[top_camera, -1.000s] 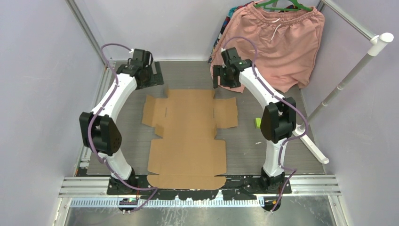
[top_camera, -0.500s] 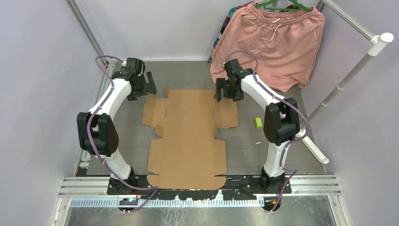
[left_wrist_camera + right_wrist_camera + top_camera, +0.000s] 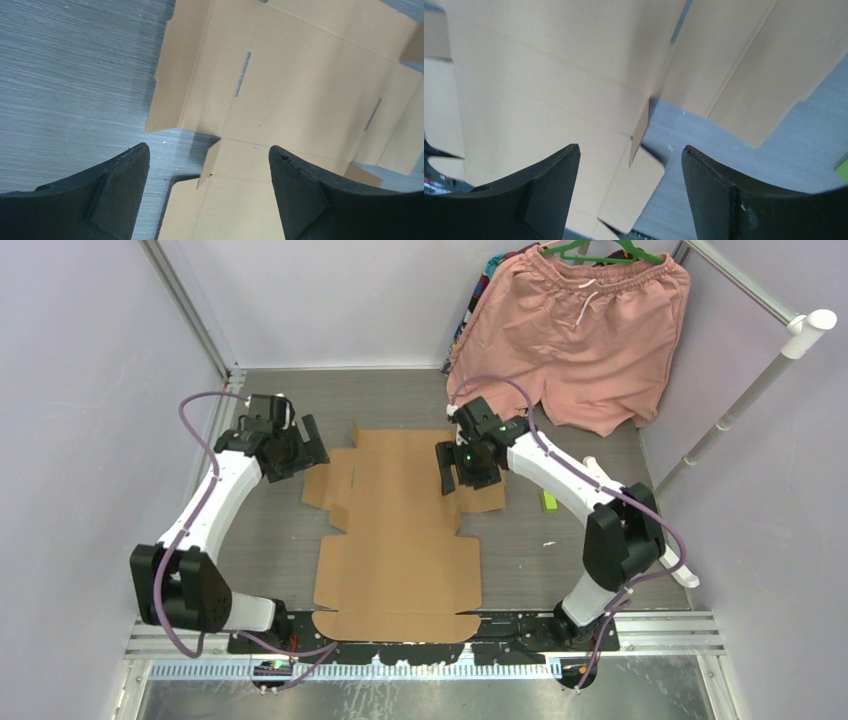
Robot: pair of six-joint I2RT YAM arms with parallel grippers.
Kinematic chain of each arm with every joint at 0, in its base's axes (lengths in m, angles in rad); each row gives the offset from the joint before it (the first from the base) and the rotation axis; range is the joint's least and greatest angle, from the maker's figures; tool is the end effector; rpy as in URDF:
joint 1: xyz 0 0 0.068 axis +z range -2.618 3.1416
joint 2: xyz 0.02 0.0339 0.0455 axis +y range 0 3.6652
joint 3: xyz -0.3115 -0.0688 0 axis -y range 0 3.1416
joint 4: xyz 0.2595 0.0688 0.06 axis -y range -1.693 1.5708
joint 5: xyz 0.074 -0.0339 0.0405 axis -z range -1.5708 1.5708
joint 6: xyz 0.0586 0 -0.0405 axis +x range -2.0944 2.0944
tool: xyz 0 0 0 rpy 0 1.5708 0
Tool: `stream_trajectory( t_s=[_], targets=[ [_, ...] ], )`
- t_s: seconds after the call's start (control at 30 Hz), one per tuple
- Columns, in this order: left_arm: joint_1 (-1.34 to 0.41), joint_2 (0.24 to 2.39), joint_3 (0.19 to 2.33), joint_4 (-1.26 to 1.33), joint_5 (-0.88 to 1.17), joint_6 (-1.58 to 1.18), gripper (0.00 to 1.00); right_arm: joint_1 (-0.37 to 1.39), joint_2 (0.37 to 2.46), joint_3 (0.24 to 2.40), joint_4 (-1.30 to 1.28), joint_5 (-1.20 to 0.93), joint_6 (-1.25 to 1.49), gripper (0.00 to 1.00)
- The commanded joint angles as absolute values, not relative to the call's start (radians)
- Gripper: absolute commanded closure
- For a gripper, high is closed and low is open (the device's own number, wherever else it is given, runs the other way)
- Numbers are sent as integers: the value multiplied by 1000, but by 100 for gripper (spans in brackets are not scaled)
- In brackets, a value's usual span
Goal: Fold the paper box
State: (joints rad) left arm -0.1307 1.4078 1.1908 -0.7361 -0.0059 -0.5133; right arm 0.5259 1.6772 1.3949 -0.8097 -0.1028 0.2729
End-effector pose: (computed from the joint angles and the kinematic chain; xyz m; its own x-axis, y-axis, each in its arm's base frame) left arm 0.3100 -0.0404 0.3155 -0.7664 -0.3945 -0.5069 -0.2863 0.9162 -0.2802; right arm 0.3256 0.1959 0.2912 -0.8848 -0.2036 -0.4191 -0.3133 0.9257 0.2119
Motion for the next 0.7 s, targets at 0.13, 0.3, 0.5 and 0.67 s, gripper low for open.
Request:
stream_trajectory(
  t_s=[0.13, 0.3, 0.5, 0.67],
  targets=[
    [-130, 1257, 1093, -690, 73, -540, 12, 620, 1491, 1228, -838, -33, 411, 21],
    [-135, 1206, 1045, -679, 97, -552, 12, 690, 1423, 1173, -882, -5, 437, 21],
    [-138, 1171, 998, -670, 84, -554, 12, 698, 1364, 1084, -798, 85, 510, 22],
    [-137, 1174, 976, -648, 9, -557, 11, 681, 1392, 1101, -740, 203, 532, 22]
  ],
)
